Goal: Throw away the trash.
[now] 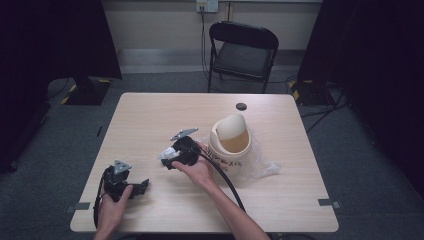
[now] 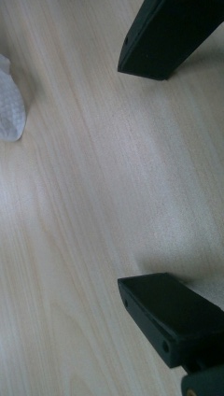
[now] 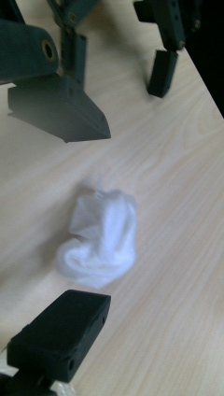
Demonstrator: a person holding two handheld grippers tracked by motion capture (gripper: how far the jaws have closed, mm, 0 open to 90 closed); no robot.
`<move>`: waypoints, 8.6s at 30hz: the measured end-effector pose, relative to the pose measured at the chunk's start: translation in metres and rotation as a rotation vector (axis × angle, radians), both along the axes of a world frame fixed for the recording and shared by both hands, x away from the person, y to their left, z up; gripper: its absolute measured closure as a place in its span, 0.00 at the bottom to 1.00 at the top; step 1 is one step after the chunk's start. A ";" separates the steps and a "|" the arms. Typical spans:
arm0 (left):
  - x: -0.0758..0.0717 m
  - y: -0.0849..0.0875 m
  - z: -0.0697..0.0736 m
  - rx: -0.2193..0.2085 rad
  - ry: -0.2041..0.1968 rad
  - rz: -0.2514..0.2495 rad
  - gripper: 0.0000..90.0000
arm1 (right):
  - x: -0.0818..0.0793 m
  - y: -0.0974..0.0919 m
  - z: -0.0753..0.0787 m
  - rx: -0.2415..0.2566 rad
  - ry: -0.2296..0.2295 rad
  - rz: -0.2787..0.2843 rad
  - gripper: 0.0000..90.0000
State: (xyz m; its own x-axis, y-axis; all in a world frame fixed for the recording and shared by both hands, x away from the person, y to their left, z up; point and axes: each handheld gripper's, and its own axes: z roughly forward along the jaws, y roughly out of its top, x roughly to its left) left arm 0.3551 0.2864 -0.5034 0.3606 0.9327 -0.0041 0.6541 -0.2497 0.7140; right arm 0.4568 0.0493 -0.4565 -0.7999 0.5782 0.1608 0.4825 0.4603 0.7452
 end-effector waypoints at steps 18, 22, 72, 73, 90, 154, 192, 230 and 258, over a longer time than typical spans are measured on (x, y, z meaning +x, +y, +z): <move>0.000 0.000 0.000 0.000 0.000 -0.003 0.00 | 0.030 0.009 -0.029 -0.050 0.054 -0.015 0.47; 0.000 0.000 0.000 0.000 0.000 -0.003 0.00 | 0.029 0.010 -0.031 -0.055 0.043 -0.008 0.62; 0.000 0.000 0.000 -0.001 0.001 -0.003 0.00 | -0.023 -0.008 0.029 0.096 -0.043 0.056 0.89; 0.000 0.000 0.000 -0.001 0.001 -0.003 0.00 | -0.024 -0.009 0.032 0.098 -0.052 0.053 0.89; 0.000 0.000 0.000 -0.001 0.000 -0.003 0.00 | -0.049 -0.048 0.065 0.118 -0.082 0.037 0.89; 0.000 0.000 0.000 -0.001 -0.001 -0.002 0.00 | -0.055 -0.202 0.091 0.089 -0.082 -0.236 0.88; 0.000 0.000 0.000 -0.001 0.000 -0.002 0.00 | -0.031 -0.184 0.081 -0.055 -0.050 -0.251 0.73; 0.000 0.000 0.000 -0.001 -0.002 -0.001 0.00 | -0.065 -0.222 0.101 0.088 -0.129 -0.310 0.40; 0.000 0.000 0.000 0.000 -0.003 0.003 0.00 | -0.099 -0.295 0.045 0.093 -0.053 -0.484 0.22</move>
